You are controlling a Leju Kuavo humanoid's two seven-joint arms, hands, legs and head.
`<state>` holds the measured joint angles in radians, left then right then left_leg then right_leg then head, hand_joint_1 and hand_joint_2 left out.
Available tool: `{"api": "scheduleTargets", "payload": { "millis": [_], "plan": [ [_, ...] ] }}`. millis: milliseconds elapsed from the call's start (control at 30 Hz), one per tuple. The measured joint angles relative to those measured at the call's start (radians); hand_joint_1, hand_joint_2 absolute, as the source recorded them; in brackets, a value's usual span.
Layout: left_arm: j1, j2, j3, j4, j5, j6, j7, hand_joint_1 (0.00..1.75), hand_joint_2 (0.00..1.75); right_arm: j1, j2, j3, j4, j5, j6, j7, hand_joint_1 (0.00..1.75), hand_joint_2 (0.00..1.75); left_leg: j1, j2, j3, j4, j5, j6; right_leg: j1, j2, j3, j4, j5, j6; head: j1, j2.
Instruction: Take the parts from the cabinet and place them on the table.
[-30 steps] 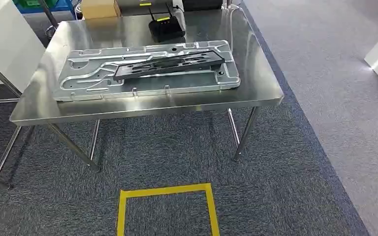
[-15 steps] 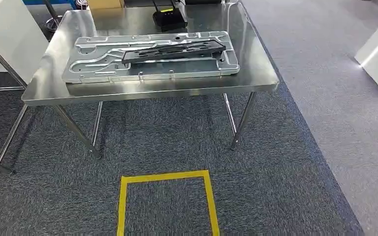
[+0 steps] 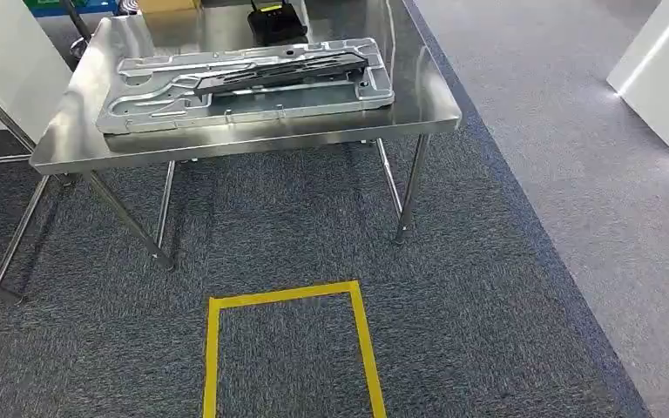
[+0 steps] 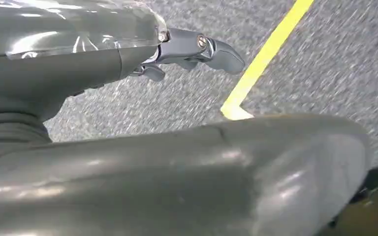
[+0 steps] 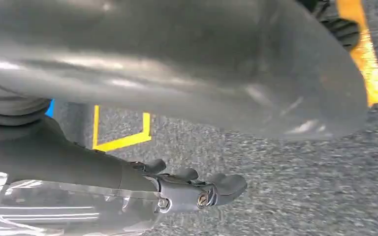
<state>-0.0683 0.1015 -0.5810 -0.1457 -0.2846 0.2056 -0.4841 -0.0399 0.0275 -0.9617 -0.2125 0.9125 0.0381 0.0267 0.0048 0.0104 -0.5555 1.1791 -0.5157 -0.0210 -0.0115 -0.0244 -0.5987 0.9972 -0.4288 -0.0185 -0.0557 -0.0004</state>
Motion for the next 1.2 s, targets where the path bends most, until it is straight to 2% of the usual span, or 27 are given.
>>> {"api": "scheduleTargets", "payload": {
  "millis": [33, 67, 100, 200, 233, 267, 333, 367, 400, 433, 500, 533, 567, 600, 700, 733, 767, 833, 867, 900, 933, 967, 1000, 1033, 1067, 1100, 1200],
  "plan": [
    [-0.003, 0.0, -0.002, 0.0, 0.0, 0.0, 0.0, 0.0, 0.0, -0.002, 0.002, 0.0, 0.0, 0.0, 0.0, 0.0, 0.0, 0.0, -0.001, -0.002, 0.075, -0.102, 0.002, 0.007, 0.0, 0.002, -0.009, 0.001, 0.011, 0.004, 0.0, 0.0],
    [-0.007, 0.0, -0.002, 0.0, 0.0, 0.001, 0.0, 0.0, 0.0, -0.003, 0.005, 0.0, 0.0, 0.0, 0.0, -0.001, 0.0, 0.0, -0.007, -0.005, 0.15, -0.199, -0.027, 0.016, 0.003, 0.003, -0.015, 0.002, 0.019, 0.01, 0.0, 0.0],
    [-0.008, 0.001, -0.002, 0.0, 0.0, 0.002, 0.0, 0.0, 0.0, -0.003, 0.005, 0.0, 0.0, 0.0, 0.003, -0.002, 0.0, 0.0, -0.01, -0.005, 0.164, -0.246, -0.039, 0.023, 0.004, 0.002, -0.017, 0.003, 0.029, 0.016, 0.0, 0.0],
    [-0.008, 0.001, -0.004, 0.0, 0.0, 0.002, 0.0, 0.0, 0.0, -0.002, 0.005, -0.003, 0.0, 0.0, 0.013, -0.01, 0.0, 0.0, -0.014, -0.003, 0.14, -0.242, -0.015, 0.044, 0.0, 0.001, -0.018, -0.011, 0.062, 0.037, 0.0, 0.0],
    [-0.009, 0.001, -0.005, 0.0, 0.0, 0.001, -0.001, 0.0, 0.0, -0.001, 0.005, -0.005, 0.0, 0.002, 0.016, -0.014, 0.0, 0.0, -0.008, 0.005, 0.131, -0.247, 0.002, 0.052, -0.004, 0.008, -0.025, 0.0, 0.043, 0.042, 0.0, 0.0],
    [-0.011, 0.001, -0.007, 0.0, 0.0, 0.0, -0.001, 0.0, 0.0, -0.001, 0.006, -0.007, 0.001, 0.003, 0.017, -0.018, 0.0, 0.0, -0.009, 0.004, 0.116, -0.247, 0.014, 0.064, -0.003, 0.013, -0.039, 0.034, -0.019, 0.046, 0.0, 0.0],
    [-0.01, 0.001, -0.01, 0.0, 0.0, 0.0, -0.003, 0.0, 0.0, 0.0, 0.01, -0.009, 0.002, 0.004, 0.018, -0.027, 0.0, 0.0, -0.013, 0.004, 0.085, -0.246, 0.038, 0.071, -0.004, 0.014, -0.075, 0.174, -0.144, 0.05, 0.0, 0.0],
    [-0.01, 0.001, -0.011, 0.0, 0.0, 0.0, -0.004, 0.0, 0.0, 0.0, 0.01, -0.009, 0.002, 0.006, 0.019, -0.031, 0.0, 0.0, -0.015, 0.005, 0.065, -0.244, 0.051, 0.071, -0.003, 0.015, -0.093, 0.258, -0.183, 0.052, 0.0, 0.0],
    [-0.01, 0.001, -0.011, 0.0, 0.0, 0.0, -0.004, 0.0, 0.0, 0.0, 0.01, -0.009, 0.002, 0.006, 0.024, -0.036, 0.0, 0.0, -0.016, 0.005, 0.047, -0.239, 0.062, 0.071, -0.003, 0.015, -0.097, 0.307, -0.184, 0.054, 0.0, 0.0],
    [-0.01, 0.001, -0.012, 0.0, 0.0, 0.0, -0.004, 0.0, 0.0, 0.0, 0.01, -0.01, 0.002, 0.006, 0.028, -0.04, 0.0, 0.0, -0.017, 0.005, 0.029, -0.232, 0.073, 0.069, -0.003, 0.015, -0.081, 0.315, -0.155, 0.054, 0.0, 0.0],
    [-0.01, 0.001, -0.013, 0.0, 0.0, 0.0, -0.005, 0.0, 0.0, 0.0, 0.011, -0.009, 0.002, 0.008, 0.035, -0.044, 0.0, 0.0, -0.017, 0.004, -0.009, -0.213, 0.087, 0.065, -0.003, 0.015, 0.008, 0.216, -0.079, 0.049, 0.0, 0.0],
    [-0.01, 0.0, -0.014, 0.0, 0.0, -0.001, -0.005, 0.0, 0.0, -0.001, 0.011, -0.01, 0.002, 0.009, 0.036, -0.046, 0.0, 0.0, -0.017, 0.004, -0.026, -0.202, 0.092, 0.062, -0.001, 0.015, 0.078, 0.122, -0.07, 0.043, 0.0, 0.0],
    [-0.011, -0.001, -0.018, 0.0, 0.0, -0.003, -0.004, 0.0, 0.0, -0.004, 0.011, -0.009, 0.002, 0.01, 0.037, -0.046, 0.0, 0.0, -0.019, 0.004, -0.039, -0.188, 0.097, 0.058, 0.002, 0.015, 0.149, 0.026, -0.1, 0.035, 0.0, 0.0],
    [-0.011, -0.002, -0.021, 0.0, 0.0, -0.003, -0.003, 0.0, 0.0, -0.006, 0.011, -0.01, 0.002, 0.013, 0.04, -0.046, 0.0, 0.0, -0.022, 0.004, -0.048, -0.179, 0.102, 0.052, 0.005, 0.014, 0.177, -0.036, -0.126, 0.031, 0.0, 0.0],
    [-0.01, -0.003, -0.031, 0.0, 0.0, -0.003, -0.001, 0.0, 0.0, -0.005, 0.014, -0.01, 0.003, 0.023, 0.048, -0.039, 0.0, 0.0, -0.019, 0.007, -0.053, -0.183, 0.127, 0.035, 0.006, 0.013, 0.157, -0.03, -0.11, 0.012, 0.0, 0.0],
    [-0.006, -0.002, -0.032, 0.001, 0.0, -0.003, -0.001, 0.0, 0.0, -0.003, 0.022, -0.01, 0.006, 0.024, 0.051, -0.04, 0.0, 0.0, -0.018, 0.003, -0.06, -0.178, 0.123, 0.03, -0.003, 0.008, 0.147, -0.038, -0.094, 0.005, 0.0, 0.0],
    [-0.005, -0.003, -0.034, 0.001, 0.0, -0.003, -0.004, 0.0, 0.0, -0.006, 0.022, -0.01, 0.005, 0.024, 0.053, -0.04, 0.0, 0.0, -0.017, -0.002, -0.074, -0.153, 0.075, 0.023, -0.002, 0.008, 0.133, -0.037, -0.083, -0.003, 0.0, 0.0],
    [-0.006, -0.005, -0.036, 0.001, 0.0, -0.003, -0.005, 0.0, 0.0, -0.006, 0.023, -0.01, 0.006, 0.029, 0.057, -0.041, 0.0, 0.0, -0.006, -0.002, -0.11, -0.019, -0.053, 0.008, -0.002, 0.007, 0.104, -0.036, -0.059, -0.006, 0.0, 0.0],
    [-0.006, -0.005, -0.036, 0.001, 0.0, -0.003, -0.006, 0.0, 0.0, -0.004, 0.024, -0.01, 0.006, 0.033, 0.06, -0.041, 0.0, 0.0, -0.003, -0.002, -0.125, 0.055, -0.092, 0.002, -0.002, 0.007, 0.089, -0.034, -0.049, -0.005, 0.0, 0.0],
    [-0.006, -0.005, -0.036, 0.001, 0.0, -0.003, -0.006, 0.0, 0.0, -0.004, 0.024, -0.01, 0.006, 0.035, 0.062, -0.041, 0.0, 0.0, 0.001, -0.002, -0.132, 0.114, -0.102, -0.002, -0.002, 0.007, 0.073, -0.03, -0.039, -0.003, 0.0, 0.0],
    [-0.006, -0.005, -0.036, 0.001, 0.0, -0.003, -0.006, 0.0, 0.0, -0.003, 0.024, -0.01, 0.006, 0.036, 0.063, -0.041, 0.0, 0.0, 0.005, -0.002, -0.122, 0.129, -0.083, -0.005, -0.003, 0.007, 0.057, -0.026, -0.029, 0.0, 0.0, 0.0],
    [-0.007, -0.005, -0.037, 0.001, 0.0, -0.003, -0.007, 0.0, 0.0, -0.003, 0.025, -0.01, 0.006, 0.037, 0.065, -0.041, 0.0, 0.0, 0.009, -0.002, -0.089, 0.102, -0.045, -0.007, -0.003, 0.007, 0.041, -0.022, -0.021, 0.003, 0.0, 0.0],
    [-0.006, -0.005, -0.036, 0.001, 0.0, -0.003, -0.007, 0.0, 0.0, -0.003, 0.026, -0.01, 0.006, 0.038, 0.067, -0.041, 0.0, 0.0, 0.011, -0.002, -0.036, 0.034, -0.006, -0.007, -0.004, 0.007, 0.027, -0.017, -0.013, 0.007, 0.0, 0.0],
    [-0.008, -0.005, -0.037, 0.001, 0.0, -0.003, -0.007, 0.0, 0.0, -0.003, 0.026, -0.01, 0.006, 0.038, 0.067, -0.041, 0.0, 0.0, 0.013, -0.003, 0.032, -0.061, 0.013, -0.007, -0.006, 0.008, 0.014, -0.011, -0.006, 0.011, 0.0, 0.0],
    [-0.01, -0.005, -0.037, 0.001, 0.0, -0.003, -0.007, 0.0, 0.0, -0.006, 0.027, -0.01, 0.006, 0.039, 0.067, -0.041, 0.0, 0.0, 0.014, -0.005, 0.101, -0.155, -0.002, -0.004, -0.006, 0.008, 0.007, -0.005, 0.0, 0.017, 0.0, 0.0],
    [-0.012, -0.005, -0.037, 0.001, 0.0, -0.003, -0.007, 0.0, 0.0, -0.005, 0.028, -0.01, 0.006, 0.045, 0.067, -0.04, 0.0, 0.0, 0.005, 0.0, 0.141, -0.232, -0.025, 0.003, -0.002, 0.003, 0.001, 0.0, 0.005, 0.023, 0.0, 0.0],
    [-0.011, -0.005, -0.037, 0.001, 0.0, -0.004, -0.01, 0.0, 0.0, -0.003, 0.029, -0.004, 0.006, 0.079, 0.078, -0.036, 0.0, 0.0, -0.001, -0.008, 0.115, -0.221, -0.013, 0.027, -0.007, -0.003, 0.001, -0.009, 0.031, 0.045, 0.0, 0.0]
  ]
}}
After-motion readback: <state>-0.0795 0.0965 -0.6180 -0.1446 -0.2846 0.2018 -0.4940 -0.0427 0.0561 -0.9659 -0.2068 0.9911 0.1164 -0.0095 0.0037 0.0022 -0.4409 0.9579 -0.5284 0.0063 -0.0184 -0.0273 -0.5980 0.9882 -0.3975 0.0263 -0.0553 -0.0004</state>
